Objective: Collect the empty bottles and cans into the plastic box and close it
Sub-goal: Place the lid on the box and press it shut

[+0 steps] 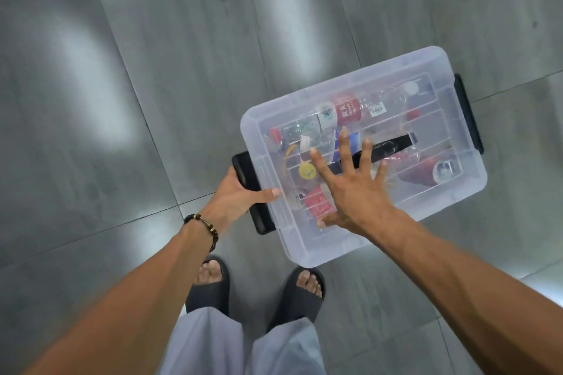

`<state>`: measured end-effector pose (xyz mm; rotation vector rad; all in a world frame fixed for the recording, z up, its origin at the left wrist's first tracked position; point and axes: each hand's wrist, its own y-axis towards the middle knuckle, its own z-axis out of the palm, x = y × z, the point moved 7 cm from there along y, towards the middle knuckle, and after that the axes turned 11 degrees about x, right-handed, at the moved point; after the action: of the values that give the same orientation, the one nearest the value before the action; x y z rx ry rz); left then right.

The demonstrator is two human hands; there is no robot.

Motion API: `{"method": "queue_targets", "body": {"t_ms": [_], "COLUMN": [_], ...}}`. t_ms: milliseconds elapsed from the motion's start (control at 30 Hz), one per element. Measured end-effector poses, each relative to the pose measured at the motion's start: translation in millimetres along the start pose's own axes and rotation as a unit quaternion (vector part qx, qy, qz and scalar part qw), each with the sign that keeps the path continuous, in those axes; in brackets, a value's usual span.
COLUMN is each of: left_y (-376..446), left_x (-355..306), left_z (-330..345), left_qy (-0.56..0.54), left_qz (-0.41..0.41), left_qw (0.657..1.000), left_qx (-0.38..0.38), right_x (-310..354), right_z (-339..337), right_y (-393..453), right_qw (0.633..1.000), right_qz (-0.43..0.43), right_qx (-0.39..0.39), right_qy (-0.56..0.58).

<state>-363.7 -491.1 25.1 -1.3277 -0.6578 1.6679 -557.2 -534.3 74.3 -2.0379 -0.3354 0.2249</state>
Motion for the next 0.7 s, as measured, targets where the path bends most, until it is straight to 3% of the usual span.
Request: {"method": "queue_targets", "body": {"t_ms": [467,700], "left_y": [-16.9,-22.5], "left_x": [0.6,-7.2], "left_z": [11.9,32.3], "left_qy": [0.078,0.181], "left_qz": [0.037,0.039], "left_qw": [0.99,0.958], "left_qx": [-0.114,-0.217], "right_x": [15.0,18.5], "right_z": [4.7,12.6], "right_y": [4.2,14.8], "right_qw": [0.998,0.998], "right_qz": [-0.034,-0.035], "right_qx": [-0.016,-0.03], "right_qy": [-0.046,-0.034]}}
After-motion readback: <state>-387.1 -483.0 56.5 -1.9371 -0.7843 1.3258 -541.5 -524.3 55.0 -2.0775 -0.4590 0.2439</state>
